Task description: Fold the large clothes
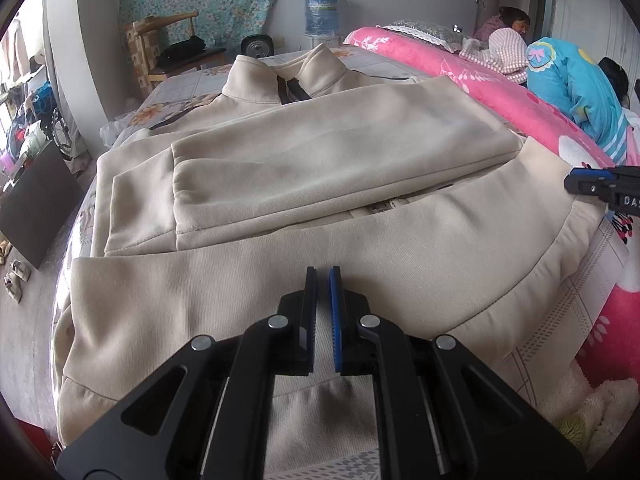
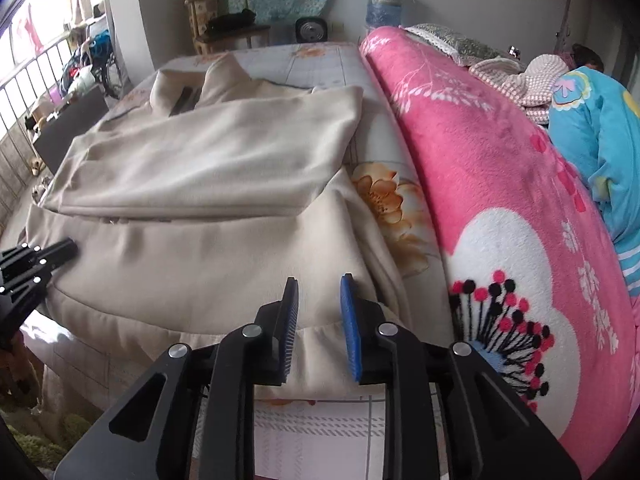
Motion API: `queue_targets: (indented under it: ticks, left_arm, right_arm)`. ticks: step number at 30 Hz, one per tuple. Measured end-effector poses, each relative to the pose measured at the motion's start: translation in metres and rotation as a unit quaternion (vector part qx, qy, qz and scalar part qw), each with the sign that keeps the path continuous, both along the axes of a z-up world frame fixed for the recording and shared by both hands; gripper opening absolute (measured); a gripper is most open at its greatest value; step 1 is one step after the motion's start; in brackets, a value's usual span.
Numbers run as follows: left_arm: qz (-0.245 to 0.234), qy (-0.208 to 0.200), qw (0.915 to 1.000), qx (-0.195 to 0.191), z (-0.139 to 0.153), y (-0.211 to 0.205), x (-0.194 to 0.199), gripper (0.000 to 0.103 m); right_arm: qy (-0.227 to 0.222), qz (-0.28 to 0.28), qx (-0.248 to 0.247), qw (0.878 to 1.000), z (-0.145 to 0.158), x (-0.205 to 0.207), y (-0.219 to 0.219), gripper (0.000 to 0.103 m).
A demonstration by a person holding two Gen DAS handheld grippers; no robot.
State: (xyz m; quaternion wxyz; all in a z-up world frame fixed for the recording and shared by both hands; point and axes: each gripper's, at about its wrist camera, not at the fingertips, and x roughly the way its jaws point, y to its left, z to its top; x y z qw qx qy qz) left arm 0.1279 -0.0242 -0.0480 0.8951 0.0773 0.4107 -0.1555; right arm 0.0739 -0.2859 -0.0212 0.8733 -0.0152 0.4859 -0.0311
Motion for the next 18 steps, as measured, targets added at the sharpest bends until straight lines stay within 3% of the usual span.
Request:
queue_targets:
  ticks: [3,18]
  left_arm:
    - [-0.001,0.0,1.0,-0.002,0.0001,0.0001,0.0,0.007]
    - [-0.001,0.0,1.0,-0.006,-0.0001,-0.0002,-0.0008,0.007]
  right_arm:
    - [0.01,-0.008,-0.001,1.0,-0.0141,0.0042,-0.0023,0.025]
    - [0.013,-0.015,0.02,1.0,-0.0088,0.0077,-0.0075,0.025]
